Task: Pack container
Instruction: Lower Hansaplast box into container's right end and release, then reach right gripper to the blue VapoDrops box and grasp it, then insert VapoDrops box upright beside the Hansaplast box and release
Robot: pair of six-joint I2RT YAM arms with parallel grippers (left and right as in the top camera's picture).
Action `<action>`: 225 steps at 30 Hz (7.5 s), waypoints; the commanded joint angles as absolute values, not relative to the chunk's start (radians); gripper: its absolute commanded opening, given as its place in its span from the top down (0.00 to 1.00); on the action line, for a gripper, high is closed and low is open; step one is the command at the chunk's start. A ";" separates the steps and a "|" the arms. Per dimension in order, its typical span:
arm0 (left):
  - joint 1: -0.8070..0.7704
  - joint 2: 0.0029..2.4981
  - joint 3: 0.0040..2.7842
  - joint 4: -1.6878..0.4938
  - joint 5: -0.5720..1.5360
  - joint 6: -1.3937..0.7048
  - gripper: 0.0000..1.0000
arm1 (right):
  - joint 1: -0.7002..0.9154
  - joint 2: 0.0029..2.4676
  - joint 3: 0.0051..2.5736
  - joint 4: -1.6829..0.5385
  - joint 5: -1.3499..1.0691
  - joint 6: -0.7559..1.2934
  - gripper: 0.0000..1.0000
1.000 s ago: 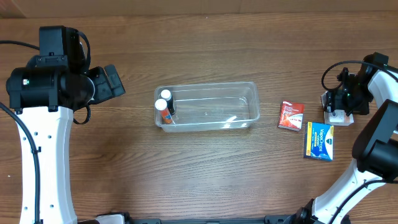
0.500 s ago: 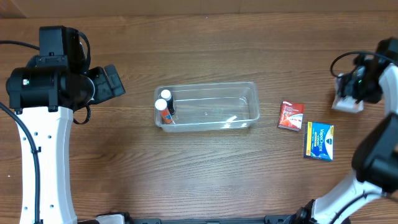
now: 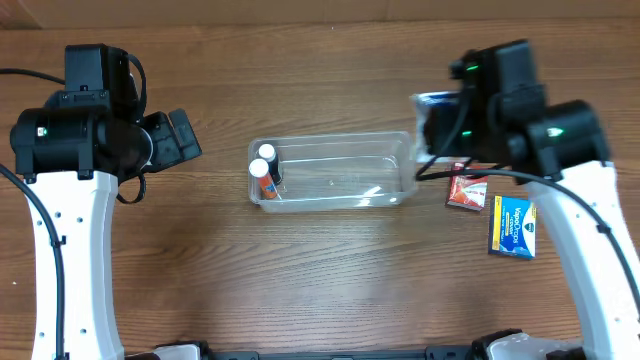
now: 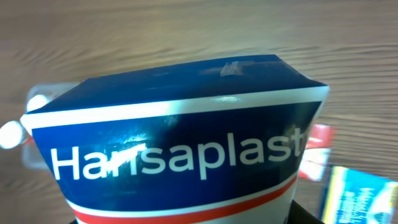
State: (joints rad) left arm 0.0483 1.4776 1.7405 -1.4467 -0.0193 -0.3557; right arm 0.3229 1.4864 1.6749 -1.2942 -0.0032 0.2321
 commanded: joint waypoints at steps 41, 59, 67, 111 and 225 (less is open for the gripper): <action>0.052 1.481 1.735 -1.470 -0.026 -0.329 0.00 | 0.398 2.039 1.634 -1.159 0.043 0.364 0.96; 0.052 1.481 1.735 -1.485 -0.027 -0.327 0.00 | 0.397 1.897 1.778 -1.247 0.104 0.362 0.95; 0.052 1.481 1.735 -1.485 -0.034 -0.313 0.00 | 0.115 1.594 2.032 -1.549 0.131 0.344 0.07; 0.052 1.481 1.735 -1.451 -0.033 -0.314 0.00 | -0.325 1.764 0.999 -0.937 0.039 -0.143 0.01; 0.052 1.484 1.735 -1.489 -0.025 -0.310 0.00 | 0.550 2.104 1.772 -1.109 0.021 0.509 0.29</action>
State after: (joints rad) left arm 0.0483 1.4776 1.7348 -1.4895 -0.0269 -0.3325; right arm 0.5541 2.1067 1.7504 -1.1110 0.0113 0.5022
